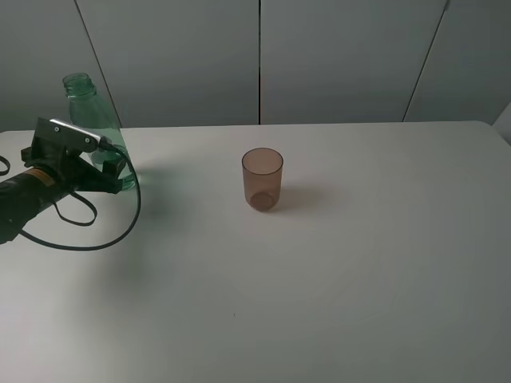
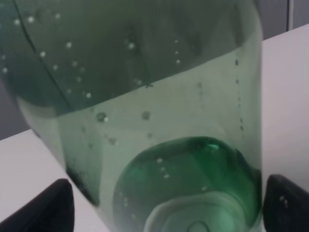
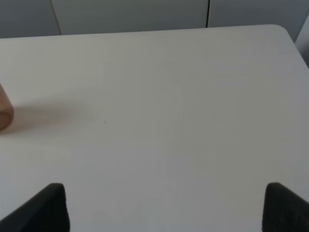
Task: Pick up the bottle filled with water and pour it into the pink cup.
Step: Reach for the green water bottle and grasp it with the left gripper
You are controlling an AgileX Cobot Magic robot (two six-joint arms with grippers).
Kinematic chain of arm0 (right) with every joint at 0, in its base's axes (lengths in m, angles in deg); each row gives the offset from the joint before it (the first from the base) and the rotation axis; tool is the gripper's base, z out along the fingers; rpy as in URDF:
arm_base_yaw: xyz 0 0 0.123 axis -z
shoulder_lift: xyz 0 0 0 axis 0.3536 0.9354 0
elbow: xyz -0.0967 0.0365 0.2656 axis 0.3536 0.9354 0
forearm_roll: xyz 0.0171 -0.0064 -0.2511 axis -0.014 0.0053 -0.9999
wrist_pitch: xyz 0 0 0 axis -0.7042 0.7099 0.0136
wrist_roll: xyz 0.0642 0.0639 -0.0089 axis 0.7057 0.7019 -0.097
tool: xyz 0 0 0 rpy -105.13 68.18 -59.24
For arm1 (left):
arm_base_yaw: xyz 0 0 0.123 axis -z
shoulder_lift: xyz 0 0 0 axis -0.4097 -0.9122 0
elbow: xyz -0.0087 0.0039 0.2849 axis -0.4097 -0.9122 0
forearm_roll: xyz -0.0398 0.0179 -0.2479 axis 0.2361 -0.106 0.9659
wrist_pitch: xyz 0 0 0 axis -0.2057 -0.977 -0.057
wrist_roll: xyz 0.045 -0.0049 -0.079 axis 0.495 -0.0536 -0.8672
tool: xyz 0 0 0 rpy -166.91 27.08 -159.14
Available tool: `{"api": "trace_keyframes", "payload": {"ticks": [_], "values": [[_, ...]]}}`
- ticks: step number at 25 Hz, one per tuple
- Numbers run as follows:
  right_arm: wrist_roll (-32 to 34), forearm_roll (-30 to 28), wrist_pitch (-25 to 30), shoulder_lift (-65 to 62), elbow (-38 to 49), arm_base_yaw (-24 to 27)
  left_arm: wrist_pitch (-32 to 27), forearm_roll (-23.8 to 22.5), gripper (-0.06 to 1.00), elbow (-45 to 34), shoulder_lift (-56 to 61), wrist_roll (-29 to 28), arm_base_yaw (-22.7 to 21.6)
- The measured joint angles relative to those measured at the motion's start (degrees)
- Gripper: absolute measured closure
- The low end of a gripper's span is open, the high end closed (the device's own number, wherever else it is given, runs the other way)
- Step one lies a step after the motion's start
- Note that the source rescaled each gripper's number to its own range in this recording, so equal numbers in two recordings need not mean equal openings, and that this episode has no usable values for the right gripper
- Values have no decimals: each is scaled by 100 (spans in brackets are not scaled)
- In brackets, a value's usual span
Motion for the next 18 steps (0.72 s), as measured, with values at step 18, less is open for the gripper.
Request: {"api": "trace_keyframes", "payload": {"ticks": [18], "values": [[0,0,0,0,0,0,136,-506,-6,769,-620,-23,-8]]}}
